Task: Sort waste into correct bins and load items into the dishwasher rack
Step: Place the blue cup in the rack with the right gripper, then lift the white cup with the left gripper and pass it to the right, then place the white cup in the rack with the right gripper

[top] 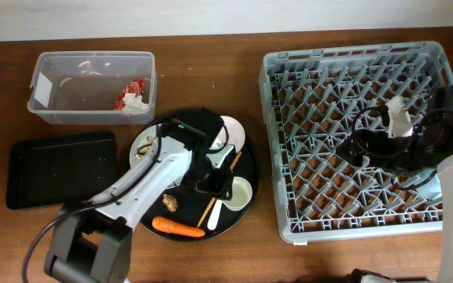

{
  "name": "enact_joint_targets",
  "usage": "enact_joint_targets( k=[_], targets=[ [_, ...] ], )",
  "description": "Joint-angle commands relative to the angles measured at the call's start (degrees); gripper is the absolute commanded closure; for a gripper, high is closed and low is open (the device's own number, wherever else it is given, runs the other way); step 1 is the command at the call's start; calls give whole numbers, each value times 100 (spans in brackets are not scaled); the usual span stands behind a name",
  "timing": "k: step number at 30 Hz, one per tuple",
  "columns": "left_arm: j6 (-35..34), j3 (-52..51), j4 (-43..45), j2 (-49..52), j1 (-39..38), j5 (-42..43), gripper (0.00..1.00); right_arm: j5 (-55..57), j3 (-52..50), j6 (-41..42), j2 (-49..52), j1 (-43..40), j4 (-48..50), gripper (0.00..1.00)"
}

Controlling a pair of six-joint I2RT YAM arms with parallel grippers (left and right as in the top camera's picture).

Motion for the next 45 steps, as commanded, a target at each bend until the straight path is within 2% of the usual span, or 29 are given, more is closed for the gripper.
enact_joint_targets(
  k=[1,2,3,4,6,7,8,9,10,12,14,16,18,21,23,24,27,28,29,30,31,32,33,34,35,36,39,41,45],
  targets=[
    [-496,-323,483,-20,-111,-348,76,57,42,-85,11,42,-52,1],
    [-516,-306,529,-22,-85,-439,93,57,42,-85,11,42,-52,1],
    [-514,-208,538,-26,57,-452,99,223,42,-85,11,42,-59,1],
    [-511,-42,505,-79,271,-448,99,251,42,-87,11,42,-76,2],
    [-238,448,481,-350,933,157,100,247,42,-85,11,42,-55,1],
    [85,817,520,-494,1443,1056,100,160,42,-87,11,44,-4,1],
    [540,1001,785,-553,1897,2586,100,-212,42,-221,11,44,74,1],
    [951,1003,1115,-549,2175,4068,100,-1152,42,-732,31,50,214,1],
    [1119,997,1506,-496,2391,5222,100,-2592,42,-1711,131,199,295,1],
    [1117,997,1655,-485,2310,5283,100,-3733,42,-2247,376,817,566,1],
    [1119,997,1676,-485,2146,5595,100,-4166,42,-2223,643,1663,1263,1],
    [1115,997,1628,-485,2127,5619,100,-4948,42,-2177,669,2245,2162,0],
    [1097,997,1587,-485,2006,5637,100,-4907,42,-2181,671,2623,2645,1],
    [1095,997,1521,-485,1781,5637,100,-4929,44,-2181,671,2673,2922,3],
    [1095,997,1523,-485,1637,5635,100,-4927,44,-2181,671,2673,3049,15],
    [1095,997,1523,-485,1626,5633,100,-4927,44,-2181,671,2673,3062,18],
    [1097,997,1526,-485,1628,5611,100,-4927,44,-2181,671,2671,3064,51],
    [1097,997,1528,-485,1628,5608,99,-4927,44,-2179,671,2673,3064,53],
    [1097,997,1528,-485,1628,5549,91,-4927,44,-2179,671,2673,3062,55],
    [1095,997,1521,-485,1628,5217,83,-4907,44,-2011,671,2662,3064,56],
    [1095,997,1493,-485,1661,4739,80,-4734,44,-1740,671,2651,3062,56],
    [1095,997,1220,-487,1797,3781,79,-3622,44,-979,671,2651,3051,58],
    [1093,997,852,-485,1950,2903,79,-2629,50,-514,664,2649,2955,58],
    [1095,997,614,-485,2041,2404,79,-2020,96,-339,656,2612,2765,58],
    [1095,997,87,-485,2269,1416,79,-951,339,-2,643,2315,2079,63],
    [1097,997,-286,-485,2498,826,80,-221,634,98,643,1963,1443,67],
    [1095,997,-409,-485,2844,678,80,1561,1296,129,643,564,243,67],
    [1095,997,-409,-485,2841,678,80,2774,1270,638,664,-317,256,67],
    [1095,997,-411,-485,2841,680,80,2951,1268,743,1235,-1266,380,66]
  ],
)
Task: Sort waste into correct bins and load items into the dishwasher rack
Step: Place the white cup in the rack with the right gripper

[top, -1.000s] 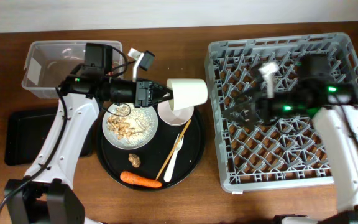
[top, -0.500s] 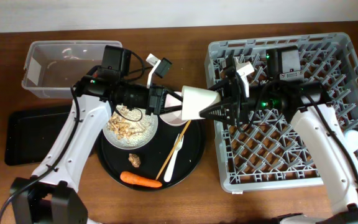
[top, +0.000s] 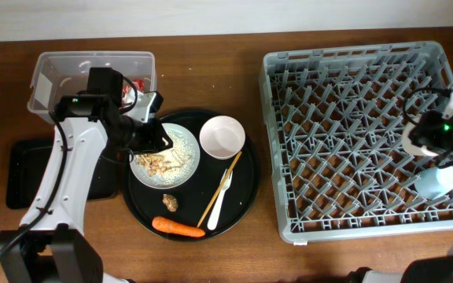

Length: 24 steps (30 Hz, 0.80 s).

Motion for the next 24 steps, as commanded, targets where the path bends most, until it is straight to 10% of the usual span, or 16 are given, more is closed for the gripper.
enact_joint_targets(
  k=[1,4,7,13,15,19,24],
  targets=[
    [26,9,-9,-33,22,-39,80,219,101,249,570,-289,-44,66],
    [26,9,-9,-33,22,-39,80,289,101,247,997,-289,-90,57],
    [26,9,-4,-35,22,-39,79,302,96,249,1145,-286,-155,1],
    [26,9,-4,-33,22,-42,78,-1399,96,245,1145,-286,-264,1],
    [26,9,111,-33,9,-37,57,-2800,96,-428,1134,-190,-590,0],
    [-101,9,1010,79,-376,-72,35,-2789,96,-636,763,957,-852,2],
    [-627,9,1620,977,-859,-726,33,-2291,96,-243,619,2664,-636,2]
  ],
)
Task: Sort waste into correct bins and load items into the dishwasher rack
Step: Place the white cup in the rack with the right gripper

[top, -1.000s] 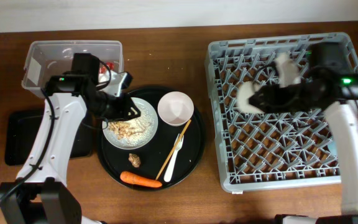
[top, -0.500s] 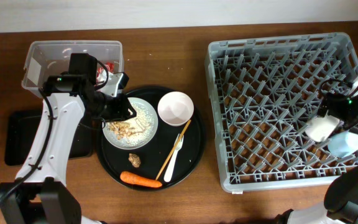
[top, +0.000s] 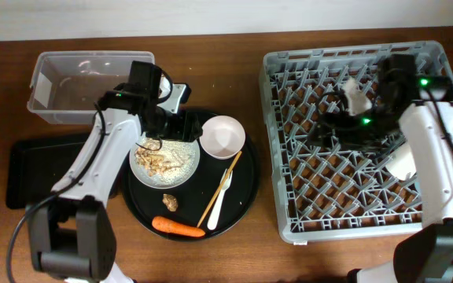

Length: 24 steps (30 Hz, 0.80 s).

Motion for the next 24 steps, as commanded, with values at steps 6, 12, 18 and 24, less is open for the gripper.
enact_joint_targets(
  k=[6,12,18,24],
  targets=[
    [-208,17,-920,216,522,-216,34,2028,85,1056,83,2868,2057,6],
    [-485,17,-1517,-317,2509,-876,32,2721,85,1904,1720,3429,3442,15],
    [-485,17,-1521,-317,2573,-876,32,3217,81,2662,2337,3425,3574,64],
    [-485,17,-1515,-317,2566,-876,32,3069,83,2811,2463,3440,3692,96]
  ],
)
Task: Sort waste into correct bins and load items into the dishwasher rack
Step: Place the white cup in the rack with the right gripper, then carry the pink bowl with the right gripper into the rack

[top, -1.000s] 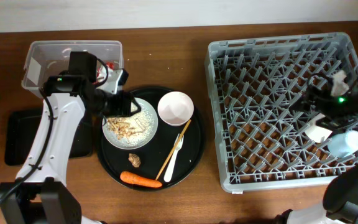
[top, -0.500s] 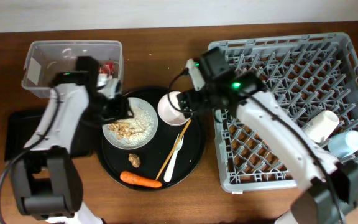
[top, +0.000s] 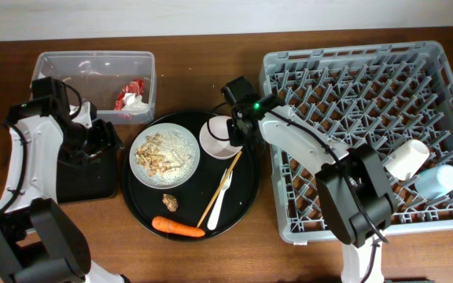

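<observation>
On the round black tray (top: 246, 196) sit a plate of food scraps (top: 163, 153), a white bowl (top: 217, 137), a spoon with chopsticks (top: 222, 191), a carrot (top: 178, 227) and a small brown scrap (top: 170, 202). My right gripper (top: 234, 130) reaches left from the rack to the bowl's right rim; whether it grips cannot be seen. My left gripper (top: 104, 141) hovers over the flat black tray (top: 34, 189), its jaws lost against the dark. The clear bin (top: 93, 86) holds a red and white wrapper (top: 134, 96).
The grey dishwasher rack (top: 352, 71) fills the right side, with a white cup (top: 409, 157) and a clear glass (top: 439, 179) lying at its right edge. The right arm's body crosses the rack's lower left part.
My left gripper was at the plate's upper right edge and is now left of it over the flat black tray. My right gripper has gone from over the rack to the white bowl.
First my left gripper was low over the round tray, where a small cup stood, and the right one was over the rack. Then the cup was off the tray, the left gripper at the plate, the right at the rack's right edge. Now both have shifted left.
</observation>
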{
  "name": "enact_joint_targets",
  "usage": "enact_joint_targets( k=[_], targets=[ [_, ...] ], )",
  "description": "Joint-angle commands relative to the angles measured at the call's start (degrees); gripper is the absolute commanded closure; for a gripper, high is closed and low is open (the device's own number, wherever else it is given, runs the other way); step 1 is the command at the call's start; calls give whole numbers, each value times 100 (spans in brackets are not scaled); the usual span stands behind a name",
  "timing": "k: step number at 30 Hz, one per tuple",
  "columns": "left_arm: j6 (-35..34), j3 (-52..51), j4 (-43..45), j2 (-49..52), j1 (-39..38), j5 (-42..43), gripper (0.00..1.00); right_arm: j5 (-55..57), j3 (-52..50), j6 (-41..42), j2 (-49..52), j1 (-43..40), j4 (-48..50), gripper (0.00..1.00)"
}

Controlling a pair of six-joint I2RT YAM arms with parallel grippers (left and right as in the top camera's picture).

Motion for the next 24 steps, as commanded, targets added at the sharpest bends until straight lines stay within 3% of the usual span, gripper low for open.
enact_joint_targets(
  k=[1,5,7,10,12,16,20,21,24],
  targets=[
    [-50,15,-4,-127,-2,-33,33,-79,190,42,4,13,-48,96],
    [-50,15,-4,-127,-2,-33,32,444,1978,-61,-704,-367,-1410,96],
    [-50,15,-4,-127,-2,-33,32,1025,2745,-667,-1106,-640,-2155,96],
    [-50,15,-2,-127,-2,-33,32,3394,2951,-879,-1718,-1174,-3112,96],
    [-50,15,15,-127,-2,-33,32,4568,2951,-433,-1738,-1574,-3484,96],
    [-50,15,15,-127,-2,-33,32,5779,2951,-573,-1738,-1886,-2345,96],
    [-50,15,13,-127,-2,-31,32,6288,2949,-1469,-1652,-2218,-909,96],
    [-50,15,13,-127,-2,-33,32,6666,2949,-2046,-1545,-2347,-501,96],
    [-50,15,-11,-127,-2,-33,32,7182,2850,-2179,-1246,-2793,-269,96]
  ],
)
